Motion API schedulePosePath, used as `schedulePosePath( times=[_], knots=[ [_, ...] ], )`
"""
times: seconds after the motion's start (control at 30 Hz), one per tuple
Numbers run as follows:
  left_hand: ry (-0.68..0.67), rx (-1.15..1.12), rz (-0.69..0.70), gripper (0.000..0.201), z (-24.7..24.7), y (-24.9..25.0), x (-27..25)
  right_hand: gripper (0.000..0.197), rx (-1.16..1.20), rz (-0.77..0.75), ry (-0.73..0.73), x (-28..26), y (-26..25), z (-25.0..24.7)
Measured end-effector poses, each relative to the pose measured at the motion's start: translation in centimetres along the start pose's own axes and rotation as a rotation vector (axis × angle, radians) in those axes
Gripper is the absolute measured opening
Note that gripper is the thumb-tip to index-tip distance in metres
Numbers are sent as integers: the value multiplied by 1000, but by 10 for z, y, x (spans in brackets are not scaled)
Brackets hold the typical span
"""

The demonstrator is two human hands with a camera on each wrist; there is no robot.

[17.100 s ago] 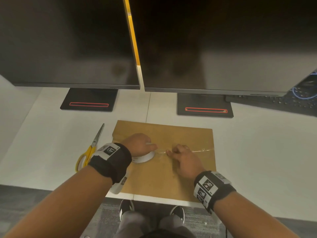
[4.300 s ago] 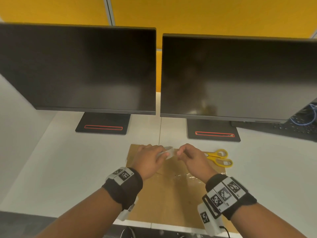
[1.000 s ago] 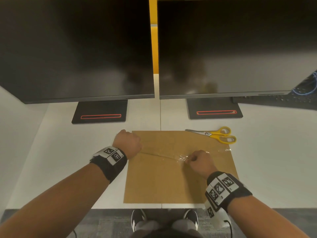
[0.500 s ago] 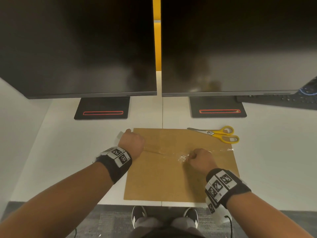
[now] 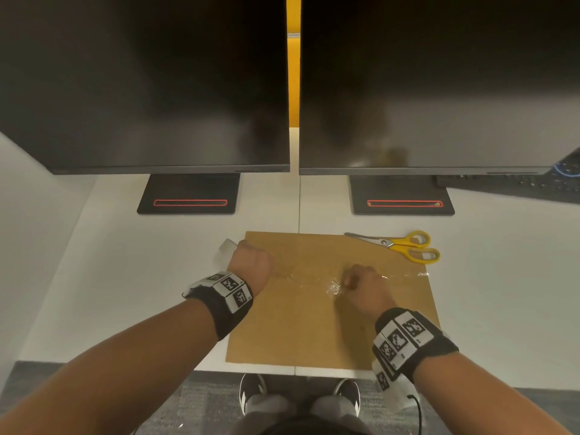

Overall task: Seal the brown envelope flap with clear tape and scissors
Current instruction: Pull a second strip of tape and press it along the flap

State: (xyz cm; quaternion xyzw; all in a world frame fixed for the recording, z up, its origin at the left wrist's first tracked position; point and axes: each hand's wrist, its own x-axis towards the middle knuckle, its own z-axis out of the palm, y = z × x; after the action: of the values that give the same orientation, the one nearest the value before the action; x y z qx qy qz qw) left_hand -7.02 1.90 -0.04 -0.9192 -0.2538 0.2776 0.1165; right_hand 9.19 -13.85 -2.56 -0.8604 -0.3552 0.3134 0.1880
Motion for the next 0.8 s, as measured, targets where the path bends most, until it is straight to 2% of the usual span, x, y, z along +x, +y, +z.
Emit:
schedulePosePath(
  times=[0.13,0.23,0.4,0.6,0.8],
  knots=[
    [-33,-16,-16,24,-4,1,-2,24,-187,-344,-86,-1,-13,13],
    [-46,-8,-21,28,-5,1,-3,35,-269,-465,-209,0,-28,25],
    [-67,-36,-68,19,-8,-5,-6,52,-394,-452,-283,1,-38,35],
    [-80,-215,-78,39,-25,-44,-15,51,-429,-456,-278,0,-45,34],
    [-53,-507,-93,29,-6,-68,-15,49,-527,-443,-294,-1,-61,38]
  ],
)
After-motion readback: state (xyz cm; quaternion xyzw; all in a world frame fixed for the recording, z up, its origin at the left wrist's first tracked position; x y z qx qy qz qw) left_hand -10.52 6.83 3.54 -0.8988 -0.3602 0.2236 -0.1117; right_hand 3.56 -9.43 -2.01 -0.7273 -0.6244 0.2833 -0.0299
